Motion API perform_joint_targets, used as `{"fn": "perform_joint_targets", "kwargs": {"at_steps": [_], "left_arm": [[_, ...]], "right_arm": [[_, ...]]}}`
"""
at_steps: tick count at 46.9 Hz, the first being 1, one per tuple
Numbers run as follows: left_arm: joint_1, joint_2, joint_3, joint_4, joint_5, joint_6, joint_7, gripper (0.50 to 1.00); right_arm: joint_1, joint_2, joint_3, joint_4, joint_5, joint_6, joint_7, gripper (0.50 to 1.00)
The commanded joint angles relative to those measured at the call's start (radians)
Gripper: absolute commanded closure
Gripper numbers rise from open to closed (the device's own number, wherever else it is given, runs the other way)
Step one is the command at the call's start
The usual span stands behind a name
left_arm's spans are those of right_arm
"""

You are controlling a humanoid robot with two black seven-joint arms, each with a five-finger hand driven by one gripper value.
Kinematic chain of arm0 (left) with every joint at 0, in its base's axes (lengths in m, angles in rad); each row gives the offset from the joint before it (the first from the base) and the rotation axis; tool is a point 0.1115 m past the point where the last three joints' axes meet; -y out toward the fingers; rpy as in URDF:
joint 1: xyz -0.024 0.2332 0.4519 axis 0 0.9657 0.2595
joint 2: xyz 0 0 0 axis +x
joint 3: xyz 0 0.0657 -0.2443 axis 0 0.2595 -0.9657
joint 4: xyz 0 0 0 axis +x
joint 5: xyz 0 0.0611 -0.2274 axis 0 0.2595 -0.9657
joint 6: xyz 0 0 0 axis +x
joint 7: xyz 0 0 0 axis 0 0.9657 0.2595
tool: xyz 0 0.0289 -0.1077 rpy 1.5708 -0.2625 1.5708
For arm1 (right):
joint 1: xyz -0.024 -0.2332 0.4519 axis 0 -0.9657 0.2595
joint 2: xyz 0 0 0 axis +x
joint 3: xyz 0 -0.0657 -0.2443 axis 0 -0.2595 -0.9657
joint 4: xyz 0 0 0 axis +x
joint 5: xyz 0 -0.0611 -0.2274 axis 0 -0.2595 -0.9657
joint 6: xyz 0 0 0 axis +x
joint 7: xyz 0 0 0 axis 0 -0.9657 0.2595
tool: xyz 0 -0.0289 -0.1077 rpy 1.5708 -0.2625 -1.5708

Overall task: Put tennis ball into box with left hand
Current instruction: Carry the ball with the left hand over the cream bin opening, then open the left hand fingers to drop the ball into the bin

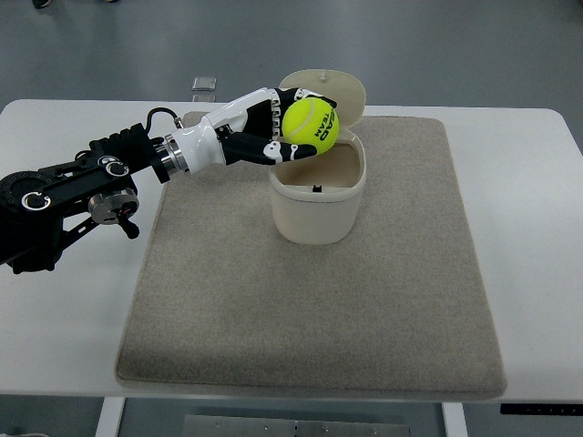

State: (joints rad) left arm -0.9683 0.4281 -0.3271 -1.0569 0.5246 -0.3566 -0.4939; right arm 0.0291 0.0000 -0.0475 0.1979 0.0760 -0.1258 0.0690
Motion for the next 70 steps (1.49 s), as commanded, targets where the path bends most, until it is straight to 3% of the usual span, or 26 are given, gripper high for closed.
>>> {"fn": "perform_joint_targets", "kwargs": {"at_steps": [1,7,14,19,23,30,34,44,70], "left_arm": [[0.000,0.008,0.002,-0.002,0.000,-0.002,0.000,0.844],[-0.001,0.024,0.002,-0.002,0.000,-0.008,0.000,0.832],[-0.001,0.024,-0.003,0.001,-0.005,-0.001,0.000,0.733],[0.000,0.024,-0.001,0.003,-0.005,-0.001,0.000,0.724],[0.000,0.024,-0.001,0.003,-0.005,-0.001,-0.002,0.656],[0.000,0.024,-0.001,0.002,-0.005,-0.001,-0.002,0.651],[0.000,0.024,-0.001,0.002,-0.006,-0.001,-0.002,0.609],[0.002,0.026,0.000,-0.015,-0.005,-0.005,-0.002,0.613],[0.060,0.078,-0.090,-0.189,-0.005,0.008,-0.005,0.673]], "right_arm": [[0.000,0.000,0.000,0.000,-0.001,0.000,0.000,0.599],[0.002,0.000,0.000,0.000,0.001,0.000,0.000,0.599],[0.000,0.000,0.000,0.000,-0.001,0.000,0.000,0.599],[0.000,0.000,0.000,0.000,-0.001,0.000,0.000,0.599],[0.000,0.000,0.000,0.000,-0.001,0.000,0.000,0.599],[0.002,0.000,0.000,0.000,0.001,0.000,0.000,0.599],[0.000,0.000,0.000,0.000,-0.001,0.000,0.000,0.599],[0.000,0.000,0.000,0.000,0.001,0.000,0.000,0.599],[0.000,0.000,0.000,0.000,-0.001,0.000,0.000,0.599]]}}
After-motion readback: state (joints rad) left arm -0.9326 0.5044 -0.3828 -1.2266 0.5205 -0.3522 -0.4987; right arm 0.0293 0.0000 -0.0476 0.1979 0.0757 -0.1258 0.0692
